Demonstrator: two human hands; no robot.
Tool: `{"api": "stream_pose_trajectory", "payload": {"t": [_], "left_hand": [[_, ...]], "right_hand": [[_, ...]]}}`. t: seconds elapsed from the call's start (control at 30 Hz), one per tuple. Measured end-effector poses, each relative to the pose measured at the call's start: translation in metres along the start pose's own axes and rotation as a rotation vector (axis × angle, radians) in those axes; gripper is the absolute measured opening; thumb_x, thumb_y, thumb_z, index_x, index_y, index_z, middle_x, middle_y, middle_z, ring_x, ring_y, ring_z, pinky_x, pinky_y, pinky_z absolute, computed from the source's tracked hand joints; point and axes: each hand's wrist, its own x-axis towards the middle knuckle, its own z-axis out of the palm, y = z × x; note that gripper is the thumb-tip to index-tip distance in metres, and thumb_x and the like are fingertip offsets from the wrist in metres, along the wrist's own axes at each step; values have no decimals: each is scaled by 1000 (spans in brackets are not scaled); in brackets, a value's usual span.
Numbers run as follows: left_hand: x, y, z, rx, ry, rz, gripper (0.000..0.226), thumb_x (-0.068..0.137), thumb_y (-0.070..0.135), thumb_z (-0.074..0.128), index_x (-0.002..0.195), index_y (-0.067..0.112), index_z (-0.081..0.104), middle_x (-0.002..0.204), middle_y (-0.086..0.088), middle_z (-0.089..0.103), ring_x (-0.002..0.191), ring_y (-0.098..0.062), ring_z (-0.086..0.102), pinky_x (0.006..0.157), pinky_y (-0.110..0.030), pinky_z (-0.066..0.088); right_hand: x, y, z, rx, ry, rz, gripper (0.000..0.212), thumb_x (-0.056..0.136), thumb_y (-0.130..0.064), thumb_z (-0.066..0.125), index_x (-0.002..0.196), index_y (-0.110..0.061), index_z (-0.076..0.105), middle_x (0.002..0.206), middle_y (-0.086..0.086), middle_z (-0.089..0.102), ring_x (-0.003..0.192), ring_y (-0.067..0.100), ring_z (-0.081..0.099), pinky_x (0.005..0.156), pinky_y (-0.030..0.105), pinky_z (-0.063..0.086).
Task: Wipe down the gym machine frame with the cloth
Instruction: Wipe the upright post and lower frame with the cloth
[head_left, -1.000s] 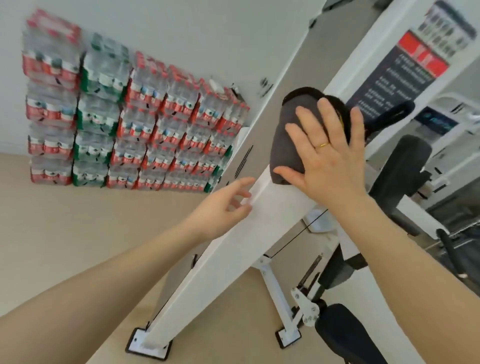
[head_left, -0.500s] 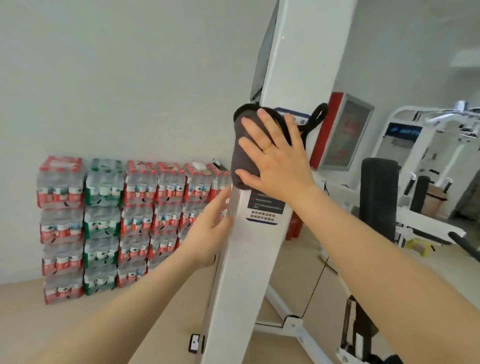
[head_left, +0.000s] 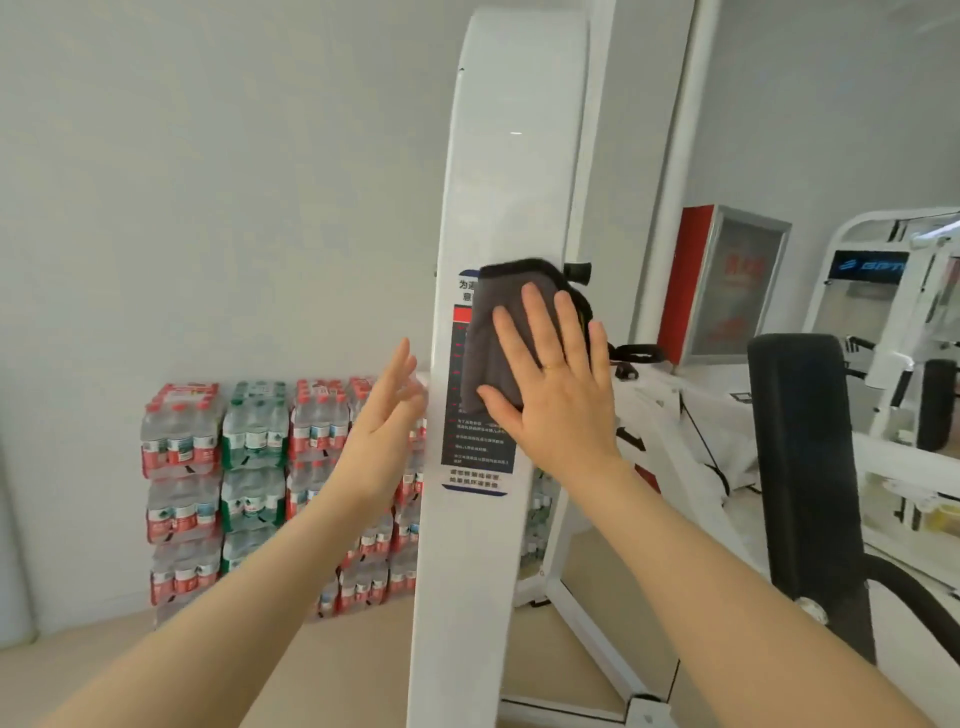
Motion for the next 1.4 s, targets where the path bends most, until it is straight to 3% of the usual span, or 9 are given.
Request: {"api": "stream_pose_trajectory", "payload": {"t": [0.13,0.23,0.37,0.47,0.73,0.97,1.13,1.23,1.4], "left_hand": [[14,15,20,62,39,62,37,100,27,34,132,46,35,120,25,56,105,10,55,86,-14,46],[13,11,31,96,146,33,46,97,26,43,139,41,31,112,14,64,93,-1,65,77,-23,53],[8,14,42,194,209,11,46,98,33,37,142,42,26,124,19,54,100,9,55,75,-12,46],[9,19,43,257,222,5,41,98,40,35,139,41,30,126,15,56,110,-1,54,91,-26,44],[16,36,43,289,305,-45,27,95,44,33,116,35,48,110,6,63,103,-16,59,95,-45,45],[14,41,48,354,279,-35,39,100,35,32,137,44,27,97,31,53,77,20,56,63,-7,44],[18,44,45,390,244,-46,37,98,41,35,135,45,32,110,19,63,100,-2,61,75,-23,47],[26,52,41,443,212,-44,40,90,54,39,130,51,36,106,12,68,99,-12,65,87,-36,50],[35,64,44,367,228,45,27,99,28,38,122,35,50,106,10,66,92,-1,64,75,-18,51]], "right_hand": [[39,4,6,417,87,158,66,87,-41,46,143,-17,23,153,11,12,141,32,8,115,41,12],[21,-8,11,707,66,305,68,87,-39,44,146,-21,13,155,8,0,144,27,6,115,38,21],[-60,-36,20,636,-17,262,73,88,-35,50,145,-22,6,156,4,-13,141,29,10,109,46,31],[-89,-43,23,674,-42,253,71,89,-36,47,145,-21,7,155,0,-20,139,32,13,103,53,38],[61,18,3,906,73,227,75,81,-17,68,145,-8,30,155,18,8,142,37,13,114,43,21],[6,2,20,953,79,206,68,87,-38,48,145,-23,17,155,5,0,144,23,5,114,34,18],[-17,-3,21,1017,29,195,66,84,-41,46,142,-27,17,153,-1,1,142,20,5,112,33,19],[36,13,14,1052,94,231,70,83,-38,52,144,-19,24,154,14,8,143,28,12,114,37,20],[113,42,6,839,164,126,69,80,-31,64,141,-7,39,152,23,18,139,42,19,112,46,22]]}}
